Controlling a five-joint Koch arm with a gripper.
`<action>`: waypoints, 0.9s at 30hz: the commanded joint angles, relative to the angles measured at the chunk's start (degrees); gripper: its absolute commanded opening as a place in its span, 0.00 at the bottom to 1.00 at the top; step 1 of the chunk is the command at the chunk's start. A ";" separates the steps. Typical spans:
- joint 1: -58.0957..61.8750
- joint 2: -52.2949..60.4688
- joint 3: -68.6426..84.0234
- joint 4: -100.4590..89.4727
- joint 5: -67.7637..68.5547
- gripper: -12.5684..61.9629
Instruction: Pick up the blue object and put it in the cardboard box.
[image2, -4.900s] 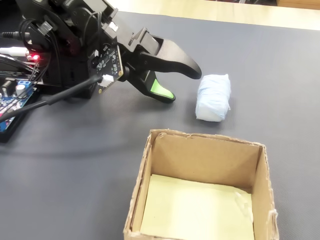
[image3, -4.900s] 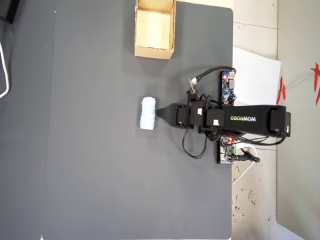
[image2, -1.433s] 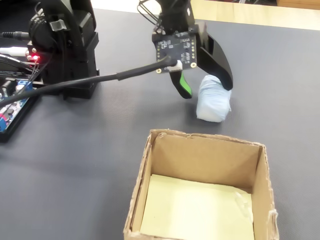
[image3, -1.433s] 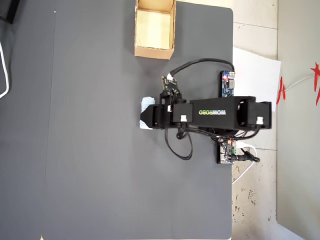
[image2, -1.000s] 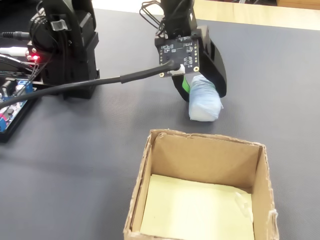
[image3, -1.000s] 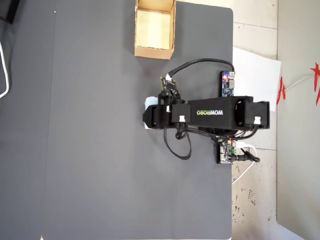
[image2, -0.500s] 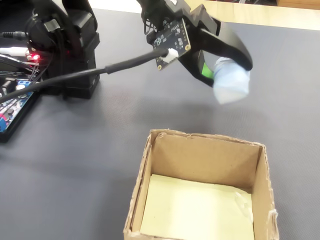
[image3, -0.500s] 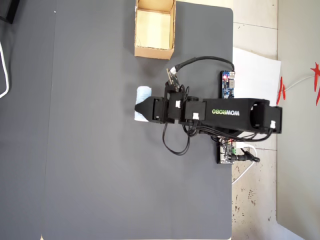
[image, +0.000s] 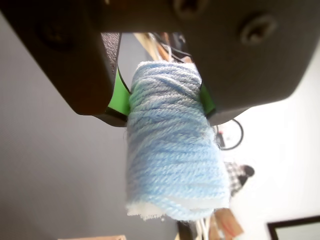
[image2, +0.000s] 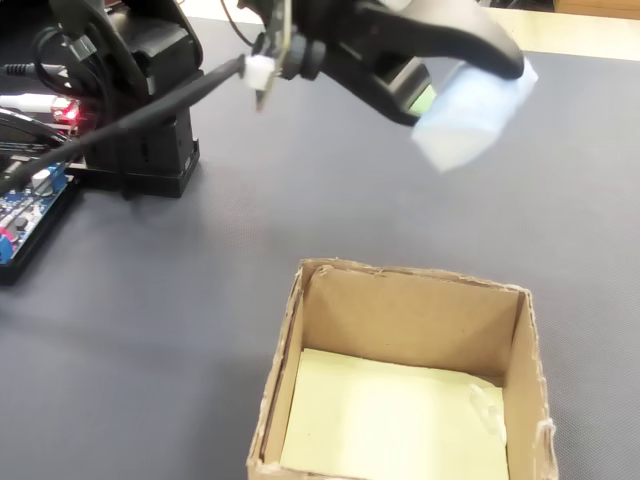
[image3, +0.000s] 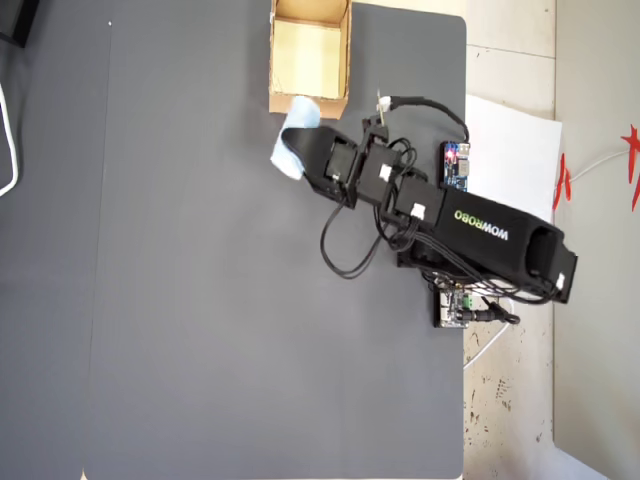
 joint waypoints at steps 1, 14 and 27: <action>2.99 1.67 -4.31 -6.06 -0.79 0.42; 14.77 -9.05 -15.64 -1.32 -4.66 0.42; 20.21 -19.07 -19.60 -0.35 -4.83 0.50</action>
